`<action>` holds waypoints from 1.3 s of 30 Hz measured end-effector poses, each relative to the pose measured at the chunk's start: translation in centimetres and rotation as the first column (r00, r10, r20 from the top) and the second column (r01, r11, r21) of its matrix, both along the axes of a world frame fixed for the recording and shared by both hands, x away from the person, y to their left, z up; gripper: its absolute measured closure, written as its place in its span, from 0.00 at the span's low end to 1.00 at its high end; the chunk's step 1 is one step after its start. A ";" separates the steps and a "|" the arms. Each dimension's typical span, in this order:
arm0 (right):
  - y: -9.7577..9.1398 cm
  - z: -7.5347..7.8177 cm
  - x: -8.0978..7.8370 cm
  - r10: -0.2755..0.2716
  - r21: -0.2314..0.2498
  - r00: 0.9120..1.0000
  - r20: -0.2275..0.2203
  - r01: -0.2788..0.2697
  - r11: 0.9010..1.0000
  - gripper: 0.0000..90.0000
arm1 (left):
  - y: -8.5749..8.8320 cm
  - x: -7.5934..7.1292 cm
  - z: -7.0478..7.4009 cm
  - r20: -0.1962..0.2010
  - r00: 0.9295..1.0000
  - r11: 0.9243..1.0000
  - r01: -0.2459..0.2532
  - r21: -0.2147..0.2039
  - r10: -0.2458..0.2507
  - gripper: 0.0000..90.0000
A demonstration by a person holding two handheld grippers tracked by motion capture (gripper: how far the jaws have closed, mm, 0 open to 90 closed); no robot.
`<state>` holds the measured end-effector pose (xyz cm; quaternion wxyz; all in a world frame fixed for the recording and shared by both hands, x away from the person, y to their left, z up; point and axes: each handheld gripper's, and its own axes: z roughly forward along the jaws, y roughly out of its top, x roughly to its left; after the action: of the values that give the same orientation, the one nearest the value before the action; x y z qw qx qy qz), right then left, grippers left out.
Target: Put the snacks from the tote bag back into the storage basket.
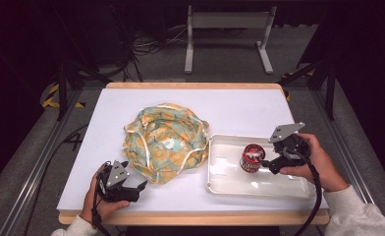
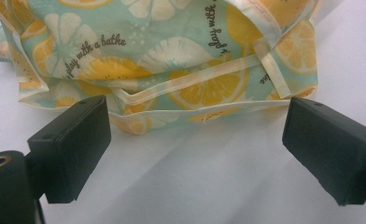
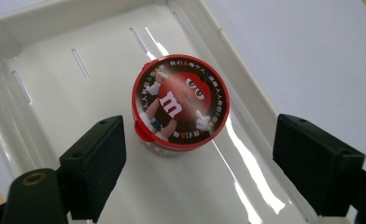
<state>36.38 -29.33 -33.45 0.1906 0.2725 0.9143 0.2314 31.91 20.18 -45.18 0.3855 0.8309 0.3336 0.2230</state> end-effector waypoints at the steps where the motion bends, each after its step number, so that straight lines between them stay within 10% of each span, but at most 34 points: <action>1: -0.2 -0.1 -0.1 -0.002 -0.003 1.000 0.007 0.002 1.000 0.20 | 0.0 0.0 0.0 0.002 1.000 1.000 0.000 0.001 0.000 0.09; 23: -2.7 -2.2 -2.9 -0.039 0.037 0.996 0.079 0.036 0.999 0.18 | 0.0 0.0 0.0 0.002 1.000 1.000 0.011 0.008 -0.011 0.09; 39: -5.3 -4.8 -4.7 -0.105 0.087 0.977 0.183 0.091 0.992 0.15 | 0.0 -0.1 0.0 0.008 1.000 1.000 0.015 0.007 -0.015 0.09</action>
<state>31.64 -34.67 -38.28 0.2760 0.3016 0.8681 0.2816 31.84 20.20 -45.17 0.3857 0.8337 0.3253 0.2245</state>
